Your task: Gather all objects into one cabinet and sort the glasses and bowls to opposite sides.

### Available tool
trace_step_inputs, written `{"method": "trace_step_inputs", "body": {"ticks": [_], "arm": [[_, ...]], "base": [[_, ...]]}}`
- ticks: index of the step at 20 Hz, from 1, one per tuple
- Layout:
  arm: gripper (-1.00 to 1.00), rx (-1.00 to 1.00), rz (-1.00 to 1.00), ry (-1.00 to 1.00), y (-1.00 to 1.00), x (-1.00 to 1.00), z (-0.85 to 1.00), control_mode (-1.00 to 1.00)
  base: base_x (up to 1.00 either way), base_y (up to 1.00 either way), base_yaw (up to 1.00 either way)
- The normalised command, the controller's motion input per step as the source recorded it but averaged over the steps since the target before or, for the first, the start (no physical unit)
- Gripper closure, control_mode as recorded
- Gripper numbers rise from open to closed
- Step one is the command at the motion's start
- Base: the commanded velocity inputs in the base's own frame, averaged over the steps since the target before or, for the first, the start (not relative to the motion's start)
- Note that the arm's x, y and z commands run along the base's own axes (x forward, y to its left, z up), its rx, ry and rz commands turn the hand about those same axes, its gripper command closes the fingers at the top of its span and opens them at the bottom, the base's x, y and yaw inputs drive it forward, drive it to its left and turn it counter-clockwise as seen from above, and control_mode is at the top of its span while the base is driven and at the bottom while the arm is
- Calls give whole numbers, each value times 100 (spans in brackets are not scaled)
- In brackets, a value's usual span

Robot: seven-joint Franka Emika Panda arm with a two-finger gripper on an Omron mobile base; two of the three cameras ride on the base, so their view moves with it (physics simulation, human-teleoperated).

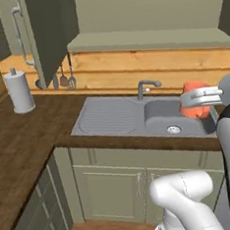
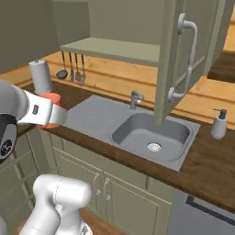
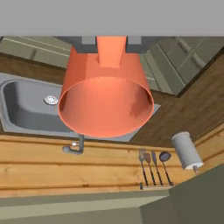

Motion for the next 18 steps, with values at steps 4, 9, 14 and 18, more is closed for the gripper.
{"method": "trace_step_inputs", "body": {"ticks": [4, 9, 14, 18], "arm": [[100, 0, 0, 0, 0, 0, 0, 100], [100, 0, 0, 0, 0, 0, 0, 100], [100, 0, 0, 0, 0, 0, 0, 100], [100, 0, 0, 0, 0, 0, 0, 100]], "base": [[-65, 0, 67], [-87, 12, 62], [-89, 32, 62], [-77, 45, 65]]}}
